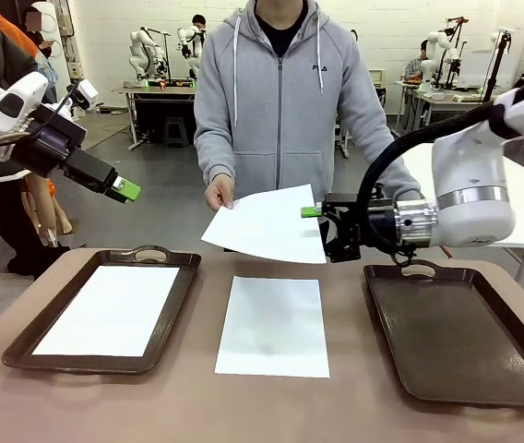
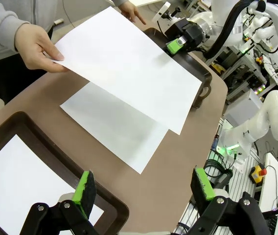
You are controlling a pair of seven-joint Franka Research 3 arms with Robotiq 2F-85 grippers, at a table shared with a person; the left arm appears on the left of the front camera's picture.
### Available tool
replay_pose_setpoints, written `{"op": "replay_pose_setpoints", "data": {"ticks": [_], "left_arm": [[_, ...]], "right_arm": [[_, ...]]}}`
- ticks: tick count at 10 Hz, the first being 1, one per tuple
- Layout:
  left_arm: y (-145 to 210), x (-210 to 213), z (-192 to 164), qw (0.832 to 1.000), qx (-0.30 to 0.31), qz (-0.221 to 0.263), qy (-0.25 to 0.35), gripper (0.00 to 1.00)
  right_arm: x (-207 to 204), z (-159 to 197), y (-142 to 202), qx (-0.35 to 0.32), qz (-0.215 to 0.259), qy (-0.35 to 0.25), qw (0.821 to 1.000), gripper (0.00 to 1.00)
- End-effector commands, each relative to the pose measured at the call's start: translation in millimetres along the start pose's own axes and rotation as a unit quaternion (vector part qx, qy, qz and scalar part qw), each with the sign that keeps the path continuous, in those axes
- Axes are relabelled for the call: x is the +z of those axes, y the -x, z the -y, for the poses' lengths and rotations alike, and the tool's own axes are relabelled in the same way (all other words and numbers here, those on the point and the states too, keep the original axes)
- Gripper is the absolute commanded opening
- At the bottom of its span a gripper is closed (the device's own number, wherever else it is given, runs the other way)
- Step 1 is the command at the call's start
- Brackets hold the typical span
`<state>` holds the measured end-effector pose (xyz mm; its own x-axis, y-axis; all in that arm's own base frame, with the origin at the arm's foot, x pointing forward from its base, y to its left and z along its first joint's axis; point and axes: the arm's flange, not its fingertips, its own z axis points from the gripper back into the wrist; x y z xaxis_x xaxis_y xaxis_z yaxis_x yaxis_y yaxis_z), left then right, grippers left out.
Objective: Sort the A4 documents.
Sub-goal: Receive the A4 Paper.
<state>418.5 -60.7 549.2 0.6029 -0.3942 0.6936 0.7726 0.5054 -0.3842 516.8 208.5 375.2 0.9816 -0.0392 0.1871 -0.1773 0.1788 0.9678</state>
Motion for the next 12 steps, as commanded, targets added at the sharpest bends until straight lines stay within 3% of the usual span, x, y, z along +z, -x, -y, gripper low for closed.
{"op": "replay_pose_setpoints", "data": {"ticks": [1, 6, 12], "left_arm": [[0.6, 1.5, 0.1, 1.0, -0.002, -0.003, 0.001, 1.0], [0.6, 1.5, 0.1, 1.0, -0.002, -0.003, 0.001, 1.0], [0.6, 1.5, 0.1, 1.0, -0.002, -0.003, 0.001, 1.0]], "right_arm": [[-7.0, -7.3, -12.4, -0.011, -0.004, 0.003, 1.0, 1.0], [-18.9, 3.8, -18.6, -0.027, -0.015, -0.008, 0.999, 1.0], [-20.4, 2.3, -15.7, -0.017, -0.031, -0.013, 0.999, 0.5]]}}
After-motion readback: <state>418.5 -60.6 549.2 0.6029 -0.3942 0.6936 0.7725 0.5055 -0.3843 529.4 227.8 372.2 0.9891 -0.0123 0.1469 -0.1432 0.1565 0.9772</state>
